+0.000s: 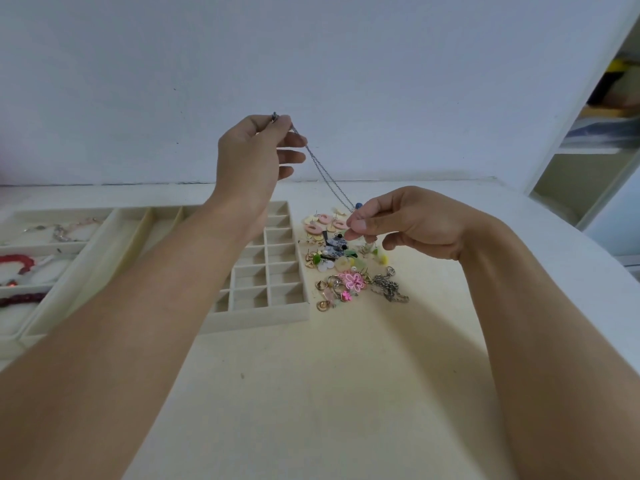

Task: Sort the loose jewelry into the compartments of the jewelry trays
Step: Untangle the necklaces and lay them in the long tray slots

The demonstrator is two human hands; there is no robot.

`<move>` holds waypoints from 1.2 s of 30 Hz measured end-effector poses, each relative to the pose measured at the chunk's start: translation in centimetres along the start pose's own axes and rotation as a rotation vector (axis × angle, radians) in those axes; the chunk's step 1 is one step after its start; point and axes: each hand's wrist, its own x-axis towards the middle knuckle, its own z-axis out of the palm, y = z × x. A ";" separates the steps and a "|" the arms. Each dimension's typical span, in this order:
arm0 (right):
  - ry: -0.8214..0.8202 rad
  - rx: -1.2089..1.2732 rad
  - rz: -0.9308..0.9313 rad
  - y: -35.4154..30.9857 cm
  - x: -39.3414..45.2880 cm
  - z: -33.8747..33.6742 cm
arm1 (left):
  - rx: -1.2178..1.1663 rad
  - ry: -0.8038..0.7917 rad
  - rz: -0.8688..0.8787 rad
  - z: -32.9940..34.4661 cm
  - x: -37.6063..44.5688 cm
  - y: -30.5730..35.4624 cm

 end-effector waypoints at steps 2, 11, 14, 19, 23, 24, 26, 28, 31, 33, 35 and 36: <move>-0.007 -0.033 -0.021 0.0 0.1 0.2 | 0.007 -0.002 0.001 0.0 0.0 0.0; -0.035 0.020 -0.089 0.1 0.3 0.3 | 0.014 0.072 -0.011 -0.6 0.5 -0.2; -0.042 0.100 -0.060 0.2 0.4 0.0 | 0.014 0.098 -0.027 -1.3 0.8 -0.1; -0.102 0.131 -0.005 0.2 0.5 0.4 | -0.084 0.109 -0.088 -2.6 1.0 0.2; -0.105 0.164 0.021 0.2 0.6 0.7 | -0.258 0.137 -0.169 -4.6 0.7 -0.2; -0.107 0.172 0.025 0.1 0.6 0.7 | -0.252 0.139 -0.175 -5.5 0.6 -0.3; -0.096 0.185 0.029 0.2 0.8 0.9 | -0.189 0.128 -0.163 -7.3 0.5 -0.7; -0.064 0.174 0.021 0.2 1.0 1.4 | -0.099 0.101 -0.143 -9.7 0.1 -0.7; 0.030 0.147 -0.007 0.0 1.5 2.5 | 0.086 0.060 -0.098 -13.0 -0.8 -0.5; 0.117 0.181 -0.035 -0.3 2.1 3.3 | 0.202 0.039 -0.056 -14.9 -1.6 -0.3; 0.206 0.270 -0.060 -0.8 3.0 4.5 | 0.262 0.029 -0.039 -16.7 -2.5 0.0; 0.234 0.323 -0.069 -1.1 3.4 4.9 | 0.266 0.026 -0.040 -17.3 -2.8 0.0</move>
